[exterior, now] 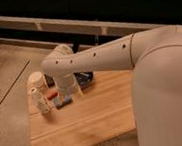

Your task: Knock the bottle over

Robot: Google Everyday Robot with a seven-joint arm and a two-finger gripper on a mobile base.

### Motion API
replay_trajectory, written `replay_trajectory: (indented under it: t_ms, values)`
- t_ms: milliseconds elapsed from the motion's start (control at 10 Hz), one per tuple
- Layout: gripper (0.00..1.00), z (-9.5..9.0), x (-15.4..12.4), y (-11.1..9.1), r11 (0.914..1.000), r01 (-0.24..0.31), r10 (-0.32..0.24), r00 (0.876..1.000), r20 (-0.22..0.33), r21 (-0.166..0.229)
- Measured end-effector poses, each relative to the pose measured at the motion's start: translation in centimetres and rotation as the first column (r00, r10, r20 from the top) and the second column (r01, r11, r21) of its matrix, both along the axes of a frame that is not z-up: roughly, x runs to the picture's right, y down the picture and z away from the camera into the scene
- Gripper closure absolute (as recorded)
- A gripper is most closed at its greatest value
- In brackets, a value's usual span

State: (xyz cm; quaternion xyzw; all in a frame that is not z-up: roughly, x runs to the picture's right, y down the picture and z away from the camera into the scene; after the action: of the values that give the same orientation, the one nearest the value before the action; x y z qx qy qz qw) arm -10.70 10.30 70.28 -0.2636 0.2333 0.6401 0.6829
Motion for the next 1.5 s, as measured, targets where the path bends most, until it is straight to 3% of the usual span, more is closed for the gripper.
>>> replay_trajectory:
  t_ms: [400,500,700,800,900,1300,1400,1500]
  values:
    - [0.35,0.1,-0.1,-0.3,0.9999,0.001,-0.001,1.0,0.004,0.012]
    - [0.35,0.5,-0.5,-1.1,0.9989,0.009,-0.01,1.0,0.028,0.046]
    - [0.35,1.5,-3.3,-2.0,0.9863,0.105,-0.123,0.983,0.14,0.127]
    - [0.35,1.6,-4.6,-2.0,0.977,0.144,-0.172,0.967,0.187,0.157]
    - [0.35,1.9,-4.9,-2.0,0.9717,0.162,-0.195,0.96,0.201,0.172]
    - [0.35,2.0,-5.1,-1.8,0.9712,0.171,-0.205,0.955,0.213,0.166]
    - [0.35,2.1,-5.6,-1.3,0.9683,0.194,-0.227,0.946,0.232,0.157]
    - [0.35,2.3,-6.7,-0.3,0.9617,0.237,-0.267,0.925,0.27,0.138]
